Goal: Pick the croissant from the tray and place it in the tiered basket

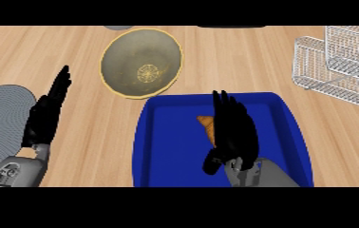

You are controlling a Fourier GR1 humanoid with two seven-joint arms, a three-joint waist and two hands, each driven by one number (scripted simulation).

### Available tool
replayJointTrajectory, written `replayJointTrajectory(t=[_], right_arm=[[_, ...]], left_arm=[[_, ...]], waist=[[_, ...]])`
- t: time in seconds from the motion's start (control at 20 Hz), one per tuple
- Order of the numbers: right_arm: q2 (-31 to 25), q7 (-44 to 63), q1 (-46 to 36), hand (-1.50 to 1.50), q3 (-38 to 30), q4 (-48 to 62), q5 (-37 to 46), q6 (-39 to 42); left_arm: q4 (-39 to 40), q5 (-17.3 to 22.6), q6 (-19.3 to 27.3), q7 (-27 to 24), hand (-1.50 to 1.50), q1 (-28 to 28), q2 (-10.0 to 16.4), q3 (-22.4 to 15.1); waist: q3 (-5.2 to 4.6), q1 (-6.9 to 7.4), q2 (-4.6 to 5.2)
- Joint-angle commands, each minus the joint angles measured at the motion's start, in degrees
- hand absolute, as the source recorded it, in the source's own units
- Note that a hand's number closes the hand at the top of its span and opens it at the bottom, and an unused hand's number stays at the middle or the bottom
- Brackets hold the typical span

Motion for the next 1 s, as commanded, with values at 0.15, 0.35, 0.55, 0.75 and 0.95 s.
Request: replayJointTrajectory(t=[0.15,0.35,0.55,0.75,0.95], right_arm=[[5.0,10.0,0.1,-1.5,-2.0,4.6,3.0,4.8],[6.5,9.9,1.8,-1.5,-2.7,3.3,5.0,5.9],[5.2,3.9,5.0,-1.5,-5.3,5.4,6.3,4.2],[8.4,3.0,3.4,-1.5,-7.7,8.1,7.2,5.9],[8.5,2.1,3.0,-1.5,-8.7,9.2,6.6,7.2]], left_arm=[[-2.7,0.5,-2.0,1.3,0.0,1.4,1.2,1.4],[1.7,-0.9,-1.1,-0.5,0.0,-1.3,-0.5,2.3],[0.2,-2.0,-1.2,-2.2,0.0,2.8,-2.0,1.2],[-3.6,-4.1,0.1,2.1,0.0,2.1,-2.6,0.4],[-0.8,-4.3,-1.1,2.7,0.0,-0.6,-3.6,1.3]], waist=[[0.04,0.56,0.04],[0.02,-0.26,0.13],[0.05,0.1,0.12],[0.08,0.41,0.13],[0.06,0.16,0.16]])
